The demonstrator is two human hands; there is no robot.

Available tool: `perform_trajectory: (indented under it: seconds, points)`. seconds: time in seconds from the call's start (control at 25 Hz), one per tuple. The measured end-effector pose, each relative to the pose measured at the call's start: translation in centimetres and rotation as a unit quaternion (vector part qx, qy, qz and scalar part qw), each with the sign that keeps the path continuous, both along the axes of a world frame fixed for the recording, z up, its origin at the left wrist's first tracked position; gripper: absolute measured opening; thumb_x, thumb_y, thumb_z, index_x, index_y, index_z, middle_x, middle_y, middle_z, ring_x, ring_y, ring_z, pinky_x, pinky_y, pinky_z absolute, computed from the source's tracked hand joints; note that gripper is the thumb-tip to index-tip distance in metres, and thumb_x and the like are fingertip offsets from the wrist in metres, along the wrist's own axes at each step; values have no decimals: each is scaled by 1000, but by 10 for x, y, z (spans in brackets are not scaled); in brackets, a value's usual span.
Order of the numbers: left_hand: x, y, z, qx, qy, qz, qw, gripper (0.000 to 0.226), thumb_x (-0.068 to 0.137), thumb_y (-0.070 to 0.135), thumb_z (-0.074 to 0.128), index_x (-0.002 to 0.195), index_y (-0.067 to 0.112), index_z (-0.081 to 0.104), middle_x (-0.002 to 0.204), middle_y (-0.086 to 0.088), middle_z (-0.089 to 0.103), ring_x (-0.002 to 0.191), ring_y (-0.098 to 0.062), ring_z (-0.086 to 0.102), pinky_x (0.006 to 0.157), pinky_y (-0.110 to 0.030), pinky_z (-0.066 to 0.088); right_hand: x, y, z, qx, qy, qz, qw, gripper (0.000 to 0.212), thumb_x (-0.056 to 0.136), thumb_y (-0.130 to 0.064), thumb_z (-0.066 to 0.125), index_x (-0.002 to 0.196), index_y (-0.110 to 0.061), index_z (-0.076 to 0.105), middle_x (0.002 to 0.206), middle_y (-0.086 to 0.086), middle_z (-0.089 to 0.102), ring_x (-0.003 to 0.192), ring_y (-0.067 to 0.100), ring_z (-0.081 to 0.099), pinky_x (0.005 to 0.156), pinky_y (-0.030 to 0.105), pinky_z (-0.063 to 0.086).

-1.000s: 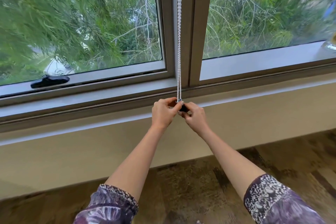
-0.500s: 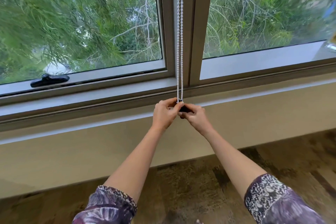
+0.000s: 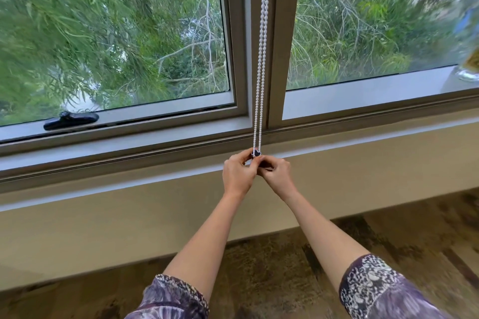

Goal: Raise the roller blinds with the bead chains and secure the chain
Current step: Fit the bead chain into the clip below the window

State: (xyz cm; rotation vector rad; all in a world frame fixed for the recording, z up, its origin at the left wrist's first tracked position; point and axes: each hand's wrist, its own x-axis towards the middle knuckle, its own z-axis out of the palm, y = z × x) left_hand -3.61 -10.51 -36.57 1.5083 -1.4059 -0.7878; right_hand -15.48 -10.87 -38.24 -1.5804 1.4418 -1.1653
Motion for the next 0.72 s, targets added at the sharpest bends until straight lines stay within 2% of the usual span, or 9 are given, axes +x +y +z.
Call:
perform_trajectory:
  seconds: [0.08,0.16,0.24,0.32,0.4,0.48,0.56,0.72]
  points:
    - [4,-3,2,12,31,-14,999,22,79,36,72,96,24,77,89,3,78,90,-21,73,82,-41,58,-3,-2,5,18,-6,25,999,26,73,-8,74,98,-16,75,89,4,77,83,9,70,82,31,57]
    - [9,-5,6,17,83,-34,996,16,80,25,75,96,26,78,90,2,79,89,-19,74,87,-45,58,-7,-2,14,26,-24,35,999,35,74,-8,75,108,-13,71,100,6,75,95,14,69,91,37,55]
    - [15,-5,10,15,124,-57,990,24,82,15,74,92,37,77,87,7,78,84,-13,74,90,-43,58,-11,-4,22,9,-41,41,998,39,78,-11,74,117,-13,67,108,5,73,104,15,67,94,38,54]
    - [20,-6,12,13,142,-70,987,32,83,12,74,92,42,74,82,11,78,80,-9,72,88,-36,59,-13,-6,28,-5,-46,51,998,34,82,-13,70,116,-16,67,109,1,72,103,10,66,94,37,54]
    - [24,-7,11,11,150,-69,986,29,80,11,76,102,30,72,84,8,78,84,-7,74,84,-31,58,-11,-7,34,10,-69,59,996,29,86,-8,64,113,-17,68,105,-1,72,99,7,66,95,38,54]
    - [27,-6,10,6,137,-62,989,29,77,14,80,103,16,68,85,3,79,84,-9,75,82,-32,59,-9,-9,37,46,-93,75,992,32,87,-2,59,116,-13,67,108,9,70,101,17,66,95,43,53]
    - [30,-4,8,5,134,-50,990,29,73,16,83,96,13,65,82,1,78,82,-10,75,81,-33,59,-7,-10,36,71,-89,92,989,31,87,0,60,116,-7,66,112,18,65,106,29,64,96,47,52]
    - [38,-7,5,1,130,-55,990,23,69,21,86,82,19,68,75,4,74,75,-5,71,73,-24,58,-8,-11,36,86,-87,116,986,28,85,-6,66,113,-3,68,111,15,68,108,28,65,98,42,52]
